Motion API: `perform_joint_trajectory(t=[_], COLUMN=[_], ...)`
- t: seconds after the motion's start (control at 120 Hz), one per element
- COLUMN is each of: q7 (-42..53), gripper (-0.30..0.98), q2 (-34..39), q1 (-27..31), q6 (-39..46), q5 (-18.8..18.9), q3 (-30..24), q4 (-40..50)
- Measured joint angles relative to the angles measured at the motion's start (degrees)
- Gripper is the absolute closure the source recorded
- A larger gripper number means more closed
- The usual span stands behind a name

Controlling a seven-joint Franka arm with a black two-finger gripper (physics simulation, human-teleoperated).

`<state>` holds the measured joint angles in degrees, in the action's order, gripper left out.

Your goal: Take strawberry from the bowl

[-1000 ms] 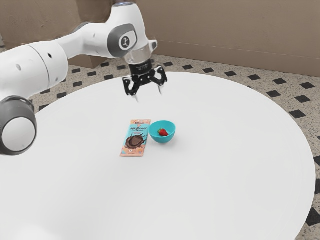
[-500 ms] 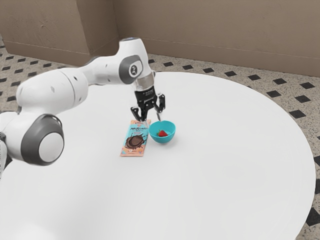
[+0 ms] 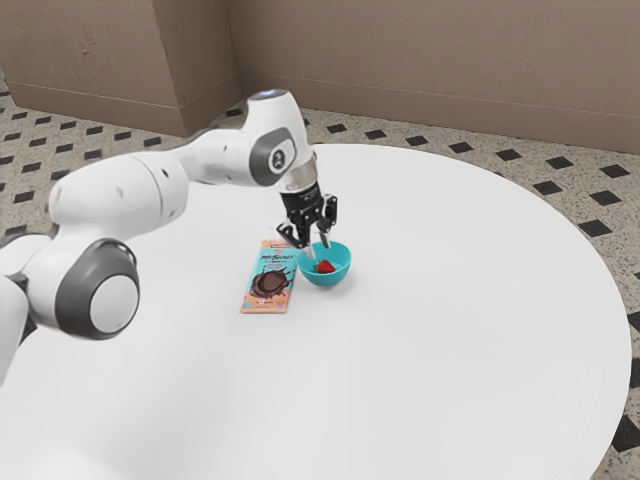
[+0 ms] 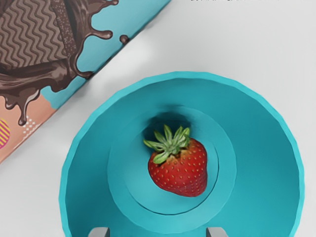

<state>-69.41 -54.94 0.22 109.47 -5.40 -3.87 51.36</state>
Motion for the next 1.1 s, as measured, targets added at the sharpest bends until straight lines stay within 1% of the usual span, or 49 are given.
perform_joint_trajectory(t=[0.425, 0.733, 1.1], q7=[-2.7, -3.8, -4.4], gripper=[0.42, 0.41, 0.41], q2=[-1.8, -2.4, -3.9], q1=[0.0, 0.0, 0.4], q6=[3.3, 4.1, 7.5], q5=[0.2, 0.3, 0.4], q3=[-0.1, 0.1, 0.4], q4=[0.6, 1.1, 1.0])
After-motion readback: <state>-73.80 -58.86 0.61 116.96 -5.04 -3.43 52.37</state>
